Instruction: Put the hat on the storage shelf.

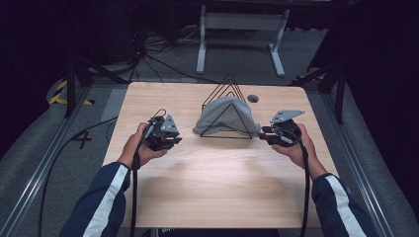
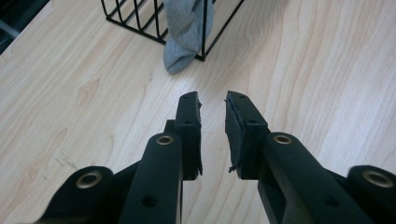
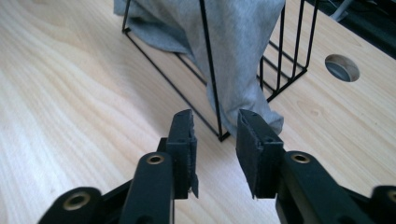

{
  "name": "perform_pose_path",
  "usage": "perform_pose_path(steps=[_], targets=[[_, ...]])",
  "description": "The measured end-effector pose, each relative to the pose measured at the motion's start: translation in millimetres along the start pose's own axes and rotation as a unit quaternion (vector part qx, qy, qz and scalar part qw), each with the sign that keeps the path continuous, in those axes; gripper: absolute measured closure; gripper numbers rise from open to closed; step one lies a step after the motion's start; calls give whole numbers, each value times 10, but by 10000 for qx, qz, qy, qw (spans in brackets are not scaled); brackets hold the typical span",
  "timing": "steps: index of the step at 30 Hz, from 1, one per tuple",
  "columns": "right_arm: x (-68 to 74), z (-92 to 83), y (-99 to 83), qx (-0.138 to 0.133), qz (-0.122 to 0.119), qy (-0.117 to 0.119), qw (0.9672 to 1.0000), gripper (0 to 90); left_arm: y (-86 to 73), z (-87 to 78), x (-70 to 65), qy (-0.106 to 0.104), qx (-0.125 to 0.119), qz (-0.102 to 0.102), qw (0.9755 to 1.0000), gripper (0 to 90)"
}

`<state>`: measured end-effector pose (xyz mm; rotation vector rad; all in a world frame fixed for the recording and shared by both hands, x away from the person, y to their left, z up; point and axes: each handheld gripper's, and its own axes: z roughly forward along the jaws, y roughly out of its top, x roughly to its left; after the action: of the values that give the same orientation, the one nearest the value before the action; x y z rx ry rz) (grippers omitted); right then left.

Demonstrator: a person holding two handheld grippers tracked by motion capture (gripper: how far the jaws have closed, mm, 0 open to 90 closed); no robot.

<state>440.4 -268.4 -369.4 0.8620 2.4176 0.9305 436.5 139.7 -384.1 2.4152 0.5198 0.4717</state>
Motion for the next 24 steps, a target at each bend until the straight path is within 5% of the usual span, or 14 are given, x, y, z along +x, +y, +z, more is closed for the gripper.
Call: perform_pose_path(steps=[14,24], targets=[[136,-252,-312,35,-250,54,9997,646,-356,-214,-173,-2,132,113,9998,695],[227,-326,-704,106,-181,83,9997,606,-740,-311,-293,19,178,45,9998,618]])
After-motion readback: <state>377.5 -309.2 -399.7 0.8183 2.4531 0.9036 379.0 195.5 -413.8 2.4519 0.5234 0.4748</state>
